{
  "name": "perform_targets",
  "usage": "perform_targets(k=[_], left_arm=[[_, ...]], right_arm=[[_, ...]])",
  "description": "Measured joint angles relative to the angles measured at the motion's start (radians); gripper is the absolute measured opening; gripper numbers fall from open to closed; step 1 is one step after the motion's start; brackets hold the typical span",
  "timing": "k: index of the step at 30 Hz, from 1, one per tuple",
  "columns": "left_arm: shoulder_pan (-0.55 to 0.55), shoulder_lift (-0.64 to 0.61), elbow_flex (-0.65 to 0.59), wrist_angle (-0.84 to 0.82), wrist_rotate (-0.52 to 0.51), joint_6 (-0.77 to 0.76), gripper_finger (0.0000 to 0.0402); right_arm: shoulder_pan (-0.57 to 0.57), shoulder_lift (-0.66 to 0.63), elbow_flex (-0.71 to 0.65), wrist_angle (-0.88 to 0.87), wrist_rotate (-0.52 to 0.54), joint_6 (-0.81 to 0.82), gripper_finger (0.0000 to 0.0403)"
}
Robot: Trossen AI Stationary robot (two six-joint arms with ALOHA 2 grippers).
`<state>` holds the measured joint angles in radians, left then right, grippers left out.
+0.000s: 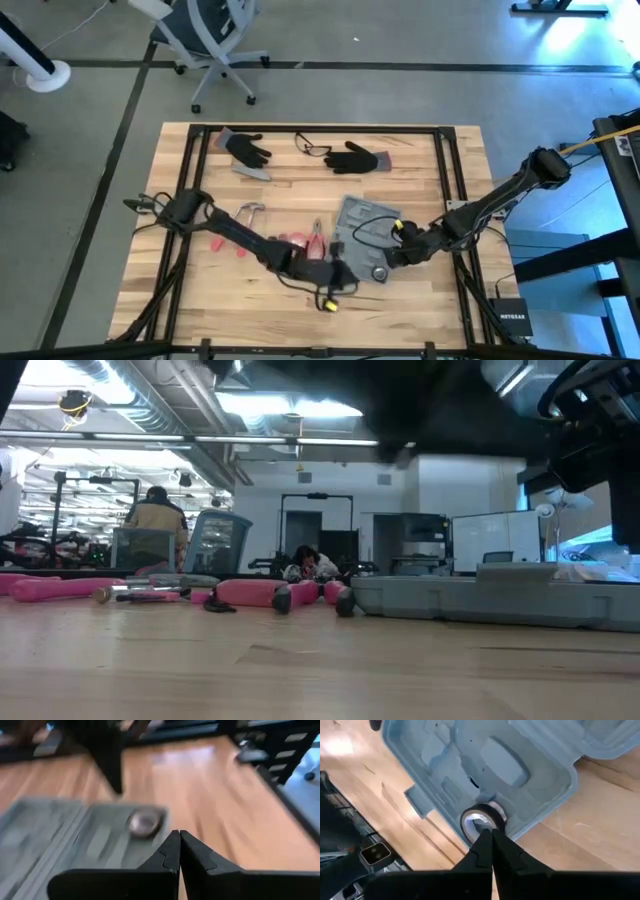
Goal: Prefit tool cases
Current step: Put the black electrical tape into the prefit tool case
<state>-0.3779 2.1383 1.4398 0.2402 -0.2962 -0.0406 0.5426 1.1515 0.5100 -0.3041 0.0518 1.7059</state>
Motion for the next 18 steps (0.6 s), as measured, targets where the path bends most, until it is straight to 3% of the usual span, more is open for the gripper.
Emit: perform_targets(k=[6,11,18], left_arm=[[0.015,0.156,0.227,-0.090,-0.074,0.119,0.0000],[0.054,0.263,0.377,-0.194,0.007,0.122,0.0000],[0.060,0.294,0.396,-0.298,0.064,0.067,0.0000]], right_arm=[[0.000,0.004,-0.001,0.015,0.007,0.051,0.0000],[0.000,0.004,-0.001,0.009,-0.022,0.070,0.0000],[0.000,0.033,-0.002,0.022,-0.022,0.043,0.0000]])
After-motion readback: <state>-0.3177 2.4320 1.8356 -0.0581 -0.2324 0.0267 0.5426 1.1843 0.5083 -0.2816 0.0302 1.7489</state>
